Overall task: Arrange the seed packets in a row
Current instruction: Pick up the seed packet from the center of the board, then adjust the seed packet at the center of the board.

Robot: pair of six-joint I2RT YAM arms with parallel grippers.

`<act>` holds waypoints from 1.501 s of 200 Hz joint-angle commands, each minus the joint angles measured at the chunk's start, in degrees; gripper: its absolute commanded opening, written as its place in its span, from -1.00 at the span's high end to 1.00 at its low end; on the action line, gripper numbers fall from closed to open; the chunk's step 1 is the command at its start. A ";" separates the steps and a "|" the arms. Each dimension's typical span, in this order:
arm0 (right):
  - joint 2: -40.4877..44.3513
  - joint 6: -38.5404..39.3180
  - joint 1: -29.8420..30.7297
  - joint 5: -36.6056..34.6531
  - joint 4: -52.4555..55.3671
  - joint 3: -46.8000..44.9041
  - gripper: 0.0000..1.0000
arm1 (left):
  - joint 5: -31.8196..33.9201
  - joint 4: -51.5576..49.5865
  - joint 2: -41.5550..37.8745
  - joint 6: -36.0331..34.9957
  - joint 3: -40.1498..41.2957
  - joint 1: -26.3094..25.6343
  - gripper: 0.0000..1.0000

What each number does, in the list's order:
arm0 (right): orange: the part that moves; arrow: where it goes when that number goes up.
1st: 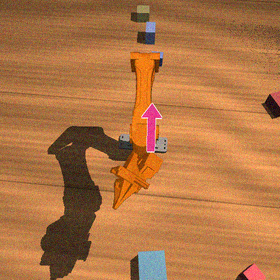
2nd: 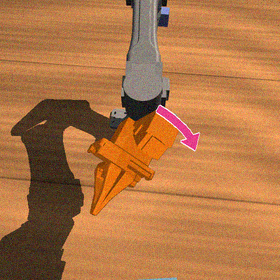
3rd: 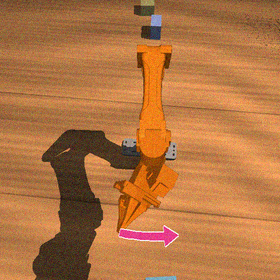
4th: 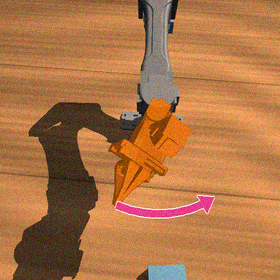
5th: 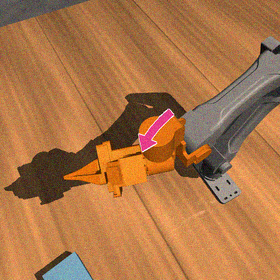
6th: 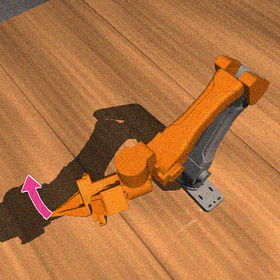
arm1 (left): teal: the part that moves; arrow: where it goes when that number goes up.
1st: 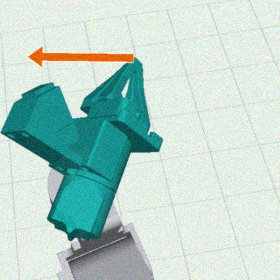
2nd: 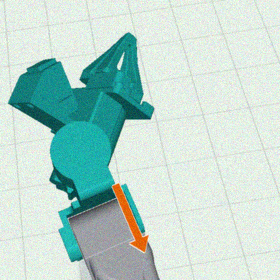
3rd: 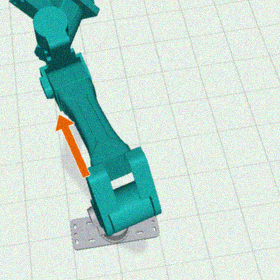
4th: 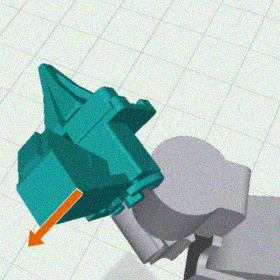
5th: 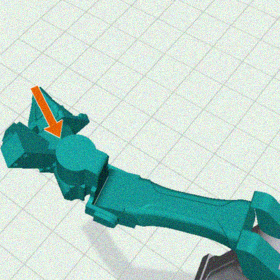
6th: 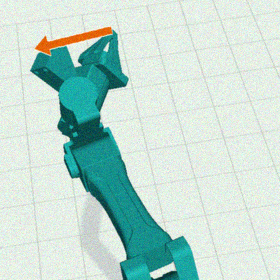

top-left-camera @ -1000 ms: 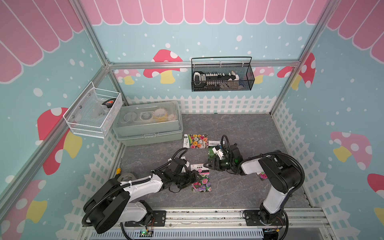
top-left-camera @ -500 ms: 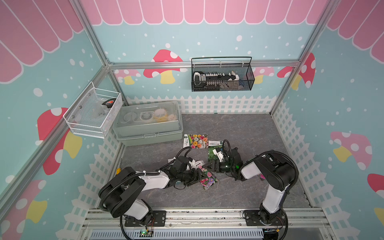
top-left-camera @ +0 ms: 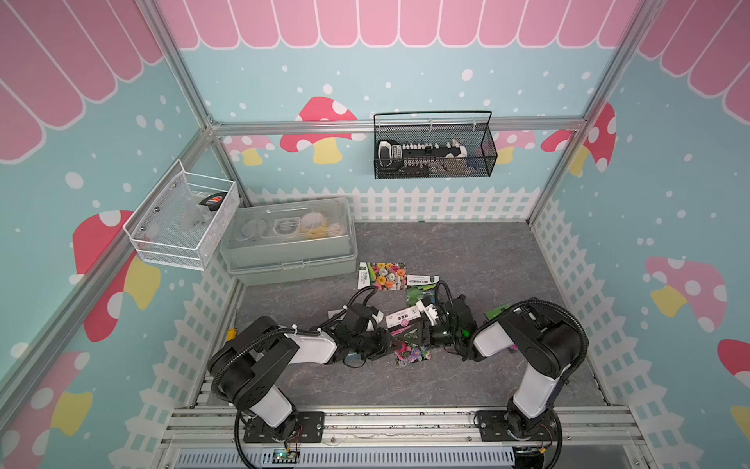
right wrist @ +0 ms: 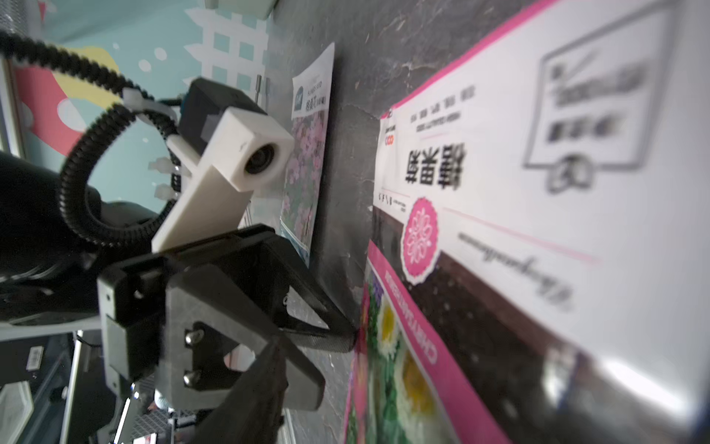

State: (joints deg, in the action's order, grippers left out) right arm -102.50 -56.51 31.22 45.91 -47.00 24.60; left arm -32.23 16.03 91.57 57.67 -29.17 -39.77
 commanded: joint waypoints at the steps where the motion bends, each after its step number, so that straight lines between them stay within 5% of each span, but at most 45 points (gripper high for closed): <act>1: -0.92 -1.05 0.62 -2.54 8.83 -2.16 0.24 | 1.91 -5.37 -1.26 -0.81 -0.52 0.37 0.25; 14: -0.37 -0.76 0.59 -3.19 9.95 -2.19 0.52 | 1.27 -7.15 -2.56 -1.52 -1.55 0.39 0.24; 35: 0.64 -0.22 0.51 -3.94 11.45 -2.21 0.58 | 0.95 -11.66 -5.79 -3.35 -3.98 0.35 0.19; 65: 2.40 0.84 0.62 -4.29 13.73 -0.95 1.00 | 2.24 -20.66 -11.64 -7.21 -8.42 0.37 0.13; 219: -9.28 2.85 4.40 -2.45 16.51 17.13 1.00 | 23.55 -44.71 -34.01 -6.87 0.50 16.74 -0.01; 242: -10.34 4.24 5.41 -3.49 19.78 19.39 1.00 | 21.70 -45.80 -33.44 -8.54 0.27 21.46 -0.03; 300: -11.02 4.13 6.74 -4.32 21.34 21.90 1.00 | 24.91 -45.81 -26.91 -8.98 0.32 22.92 -0.16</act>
State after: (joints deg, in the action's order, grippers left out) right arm -112.57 -52.77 36.97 42.94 -28.14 46.09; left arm -10.90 -28.34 63.68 49.21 -28.84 -17.93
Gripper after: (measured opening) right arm 0.047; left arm 0.571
